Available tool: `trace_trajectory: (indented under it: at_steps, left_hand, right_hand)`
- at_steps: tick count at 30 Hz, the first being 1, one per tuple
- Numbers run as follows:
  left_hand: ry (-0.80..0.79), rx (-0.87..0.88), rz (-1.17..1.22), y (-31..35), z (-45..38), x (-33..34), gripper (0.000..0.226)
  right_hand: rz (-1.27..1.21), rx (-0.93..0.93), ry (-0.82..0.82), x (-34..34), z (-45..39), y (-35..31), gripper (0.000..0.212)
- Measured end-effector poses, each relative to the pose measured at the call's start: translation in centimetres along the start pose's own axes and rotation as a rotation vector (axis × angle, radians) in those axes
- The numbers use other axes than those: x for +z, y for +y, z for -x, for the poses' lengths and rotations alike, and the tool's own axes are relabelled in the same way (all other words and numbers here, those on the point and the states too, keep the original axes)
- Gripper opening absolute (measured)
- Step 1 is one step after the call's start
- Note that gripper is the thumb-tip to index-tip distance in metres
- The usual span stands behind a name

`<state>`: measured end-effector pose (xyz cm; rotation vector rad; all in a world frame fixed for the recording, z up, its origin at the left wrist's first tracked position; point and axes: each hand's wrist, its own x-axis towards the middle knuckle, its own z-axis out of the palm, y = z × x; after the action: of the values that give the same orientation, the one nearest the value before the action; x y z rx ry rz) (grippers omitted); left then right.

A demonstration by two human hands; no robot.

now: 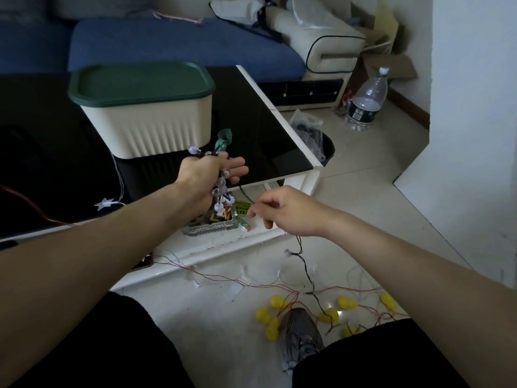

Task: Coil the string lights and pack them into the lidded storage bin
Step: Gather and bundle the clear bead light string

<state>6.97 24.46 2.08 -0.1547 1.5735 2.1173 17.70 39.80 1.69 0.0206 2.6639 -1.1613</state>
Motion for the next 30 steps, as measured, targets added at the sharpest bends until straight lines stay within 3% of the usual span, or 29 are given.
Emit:
trace_trajectory:
  at_steps: [6, 10, 12, 16, 19, 23, 30]
  left_hand:
    - [-0.306, -0.038, -0.072, -0.8, 1.4, 0.7, 0.033]
    - [-0.459, 0.01, -0.421, -1.4, 2.3, 1.0, 0.011]
    - [-0.489, -0.022, -0.569, -1.6, 2.5, 1.0, 0.019]
    - [-0.653, -0.233, -0.476, -1.2, 3.6, 1.3, 0.029]
    - [-0.785, -0.257, -0.439, -1.0, 3.7, 1.2, 0.036]
    - [-0.761, -0.247, -0.53, -0.9, 3.9, 1.0, 0.03]
    - [-0.682, -0.145, -0.535, -1.7, 3.3, 0.7, 0.048]
  right_hand:
    - [0.084, 0.015, -0.158, 0.3, 0.3, -1.1, 0.024]
    - [0.12, -0.001, -0.185, 0.0, 0.5, -1.9, 0.024]
    - [0.108, -0.014, -0.18, -0.7, 0.8, -2.2, 0.025]
    - [-0.008, -0.094, -0.055, -2.5, 1.8, -2.1, 0.016]
    - [-0.01, -0.103, 0.119, -3.3, 1.7, -1.2, 0.018]
    - [-0.038, -0.04, 0.262, -3.6, 1.1, -0.2, 0.038]
    - [-0.287, 0.051, -0.025, -4.3, 1.9, 0.6, 0.013]
